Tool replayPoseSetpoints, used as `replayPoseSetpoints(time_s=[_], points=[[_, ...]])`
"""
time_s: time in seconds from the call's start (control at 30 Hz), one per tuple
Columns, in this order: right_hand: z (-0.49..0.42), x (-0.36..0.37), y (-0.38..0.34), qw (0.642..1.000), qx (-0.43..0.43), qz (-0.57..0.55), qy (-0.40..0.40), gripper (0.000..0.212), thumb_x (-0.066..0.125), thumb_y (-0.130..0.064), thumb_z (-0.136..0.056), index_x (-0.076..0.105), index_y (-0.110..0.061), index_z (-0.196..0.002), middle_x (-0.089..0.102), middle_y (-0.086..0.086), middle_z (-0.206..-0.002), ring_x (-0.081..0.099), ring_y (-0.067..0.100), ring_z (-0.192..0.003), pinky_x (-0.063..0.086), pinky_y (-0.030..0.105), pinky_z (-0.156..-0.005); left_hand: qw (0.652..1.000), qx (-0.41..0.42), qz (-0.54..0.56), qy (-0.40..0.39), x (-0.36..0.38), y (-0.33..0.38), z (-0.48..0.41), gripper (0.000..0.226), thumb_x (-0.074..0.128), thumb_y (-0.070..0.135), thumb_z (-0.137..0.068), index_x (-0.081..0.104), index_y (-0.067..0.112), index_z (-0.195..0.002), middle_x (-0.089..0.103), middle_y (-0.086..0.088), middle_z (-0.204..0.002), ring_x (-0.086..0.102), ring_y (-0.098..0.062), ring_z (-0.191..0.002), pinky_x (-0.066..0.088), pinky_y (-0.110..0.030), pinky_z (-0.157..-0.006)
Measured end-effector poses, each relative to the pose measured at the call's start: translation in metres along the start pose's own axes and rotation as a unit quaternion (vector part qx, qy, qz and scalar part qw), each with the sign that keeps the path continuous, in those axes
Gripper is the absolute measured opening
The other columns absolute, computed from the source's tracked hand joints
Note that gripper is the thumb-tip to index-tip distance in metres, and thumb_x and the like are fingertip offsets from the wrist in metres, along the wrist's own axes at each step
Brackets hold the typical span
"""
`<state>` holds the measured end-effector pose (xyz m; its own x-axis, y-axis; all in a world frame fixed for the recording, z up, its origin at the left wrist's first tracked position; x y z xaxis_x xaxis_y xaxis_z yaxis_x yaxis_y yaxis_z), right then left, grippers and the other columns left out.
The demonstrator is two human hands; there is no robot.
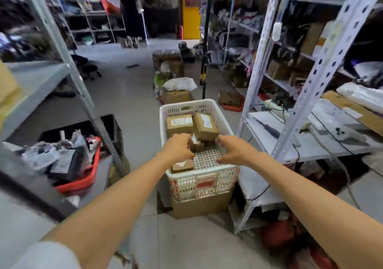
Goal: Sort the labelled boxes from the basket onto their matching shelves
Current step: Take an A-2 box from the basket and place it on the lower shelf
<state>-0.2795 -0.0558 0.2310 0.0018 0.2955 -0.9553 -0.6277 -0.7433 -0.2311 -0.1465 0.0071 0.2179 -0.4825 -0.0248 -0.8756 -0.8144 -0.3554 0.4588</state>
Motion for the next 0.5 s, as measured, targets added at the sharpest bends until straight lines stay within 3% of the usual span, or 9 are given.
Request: replayPoseSetpoints(time_s=[0.13,0.37,0.5], points=[[-0.037,0.005,-0.014,1.0,-0.002,0.002,-0.002,0.046,0.074,-0.03,-0.079,0.05,-0.009,-0.112,0.054,0.009,-0.109,0.054,0.028,-0.1,0.048,0.04,-0.083,1.0,-0.015,0.008,0.017,-0.01,-0.033,-0.019,0.044,0.076,0.024,-0.078,0.059,0.017,-0.118,0.065,-0.003,-0.111,0.062,-0.021,-0.1,0.055,-0.039,-0.085],[-0.106,0.023,0.004,0.999,0.007,-0.005,-0.037,0.053,0.074,-0.031,-0.078,0.05,-0.009,-0.121,0.056,0.008,-0.119,0.055,0.024,-0.104,0.049,0.038,-0.087,0.998,-0.04,0.042,-0.003,-0.002,-0.073,-0.075,0.044,0.078,0.022,-0.078,0.059,0.015,-0.117,0.065,-0.004,-0.111,0.062,-0.02,-0.097,0.055,-0.037,-0.085],[-0.168,0.036,0.021,0.998,-0.012,-0.015,-0.059,0.045,0.075,-0.027,-0.078,0.051,-0.011,-0.112,0.059,0.007,-0.114,0.054,0.02,-0.092,0.043,0.028,-0.066,0.996,-0.066,0.053,-0.011,0.007,-0.096,-0.124,0.045,0.078,0.021,-0.077,0.06,0.014,-0.118,0.065,-0.004,-0.111,0.063,-0.02,-0.098,0.055,-0.038,-0.087]])
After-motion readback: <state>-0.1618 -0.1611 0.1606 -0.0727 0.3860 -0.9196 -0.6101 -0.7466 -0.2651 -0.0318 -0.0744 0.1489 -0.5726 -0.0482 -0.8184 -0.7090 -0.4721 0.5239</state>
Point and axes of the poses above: each hand's wrist, its own z-axis away from the middle knuckle, its own x-axis out of the palm, y = z × x, the point moved 10 cm from there along -z, towards the middle knuckle
